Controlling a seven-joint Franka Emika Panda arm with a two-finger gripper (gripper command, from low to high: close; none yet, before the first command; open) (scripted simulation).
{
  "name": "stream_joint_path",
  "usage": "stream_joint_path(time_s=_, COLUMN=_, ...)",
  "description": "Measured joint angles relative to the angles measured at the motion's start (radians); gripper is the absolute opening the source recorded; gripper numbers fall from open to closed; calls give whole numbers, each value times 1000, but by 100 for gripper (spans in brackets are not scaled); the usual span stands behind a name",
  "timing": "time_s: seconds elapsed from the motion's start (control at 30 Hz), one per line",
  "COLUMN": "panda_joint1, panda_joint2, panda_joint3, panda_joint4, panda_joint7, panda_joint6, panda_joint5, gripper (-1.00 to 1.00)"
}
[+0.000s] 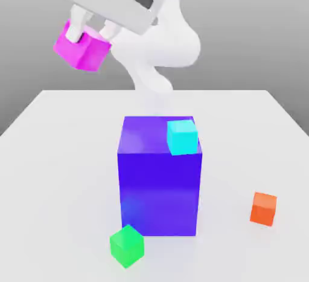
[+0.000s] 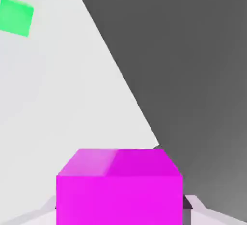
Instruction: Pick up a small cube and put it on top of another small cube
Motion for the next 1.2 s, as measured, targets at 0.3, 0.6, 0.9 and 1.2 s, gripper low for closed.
stream_joint_path(time_s=0.3, panda_joint1=101, panda_joint2=-305, panda_joint3=35, panda_joint4=-4, panda_joint7=-163, panda_joint6=-158, panda_joint5=6, gripper=-100)
stream_joint_path(time_s=0.6, panda_joint1=205, panda_joint2=-600, panda_joint3=-25, panda_joint4=-19, panda_joint7=-362, panda_joint6=-266, panda_joint5=6, gripper=-100)
stream_joint_path(time_s=0.9, panda_joint1=302, panda_joint2=-843, panda_joint3=-182, panda_joint4=-44, panda_joint7=-571, panda_joint6=-325, panda_joint5=-27, gripper=-100)
stream_joint_path(time_s=1.2, panda_joint1=389, panda_joint2=-993, panda_joint3=-420, panda_joint4=-81, panda_joint7=-770, panda_joint6=-333, panda_joint5=-97, gripper=-100)
